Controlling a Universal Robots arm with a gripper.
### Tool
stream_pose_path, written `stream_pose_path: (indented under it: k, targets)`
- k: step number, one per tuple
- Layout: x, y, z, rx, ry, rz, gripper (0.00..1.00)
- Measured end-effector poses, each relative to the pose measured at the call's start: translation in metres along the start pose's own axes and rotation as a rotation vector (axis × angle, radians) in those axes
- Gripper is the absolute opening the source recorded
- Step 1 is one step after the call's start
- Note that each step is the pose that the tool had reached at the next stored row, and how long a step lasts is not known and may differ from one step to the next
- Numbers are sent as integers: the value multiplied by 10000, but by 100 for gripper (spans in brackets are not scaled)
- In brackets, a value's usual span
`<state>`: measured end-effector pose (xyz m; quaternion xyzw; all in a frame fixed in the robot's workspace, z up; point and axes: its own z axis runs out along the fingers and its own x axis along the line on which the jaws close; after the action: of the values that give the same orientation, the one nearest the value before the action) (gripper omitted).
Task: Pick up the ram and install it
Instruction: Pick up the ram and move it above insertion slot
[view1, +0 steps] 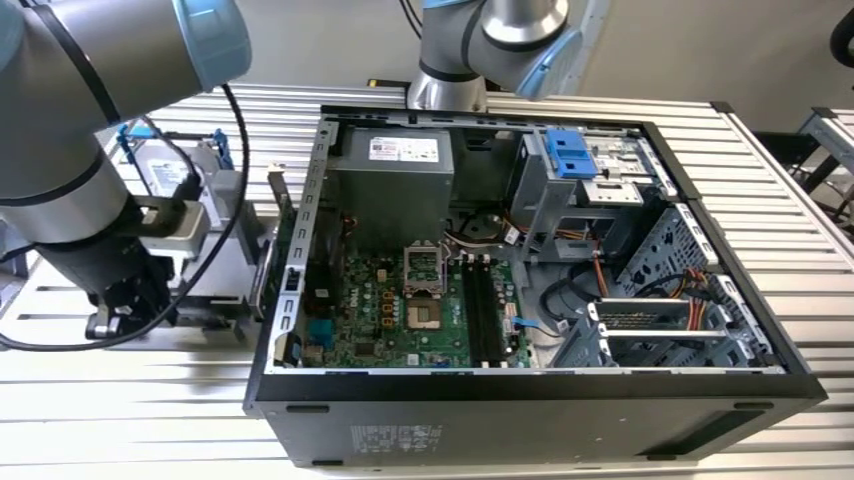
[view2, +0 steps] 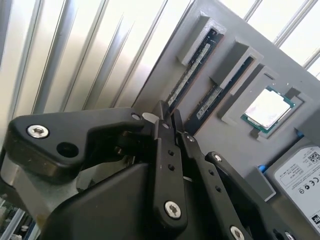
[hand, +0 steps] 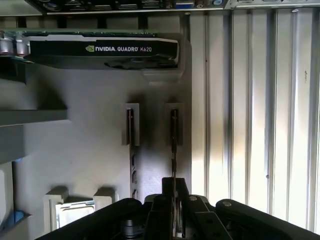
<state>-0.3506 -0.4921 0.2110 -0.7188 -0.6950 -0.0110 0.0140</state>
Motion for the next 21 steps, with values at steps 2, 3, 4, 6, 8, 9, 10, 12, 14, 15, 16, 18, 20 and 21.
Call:
stream_pose_path:
  k: [2, 3, 4, 6, 8, 9, 10, 12, 14, 15, 16, 18, 20, 21]
  targets:
    - [1, 0, -28, 0, 0, 0, 0]
    - [2, 0, -43, 0, 0, 0, 0]
    - [2, 0, -60, 0, 0, 0, 0]
    - [3, 0, -95, -1, 0, 0, 0]
    - [5, 0, -136, -1, 0, 0, 0]
    - [6, -1, -158, -1, 0, 0, 0]
    - [7, -1, -180, 0, -1, 0, 0]
    - [8, -1, -223, -1, 0, 0, 0]
    - [10, -1, -272, -1, 0, 0, 0]
    - [11, -1, -297, 0, 0, 0, 0]
    - [11, -1, -320, 0, -1, -1, 0]
    - [13, -2, -363, 0, 0, -1, 0]
    - [14, -2, -394, -1, 0, 0, 0]
    - [14, -2, -408, 0, -1, -1, 0]
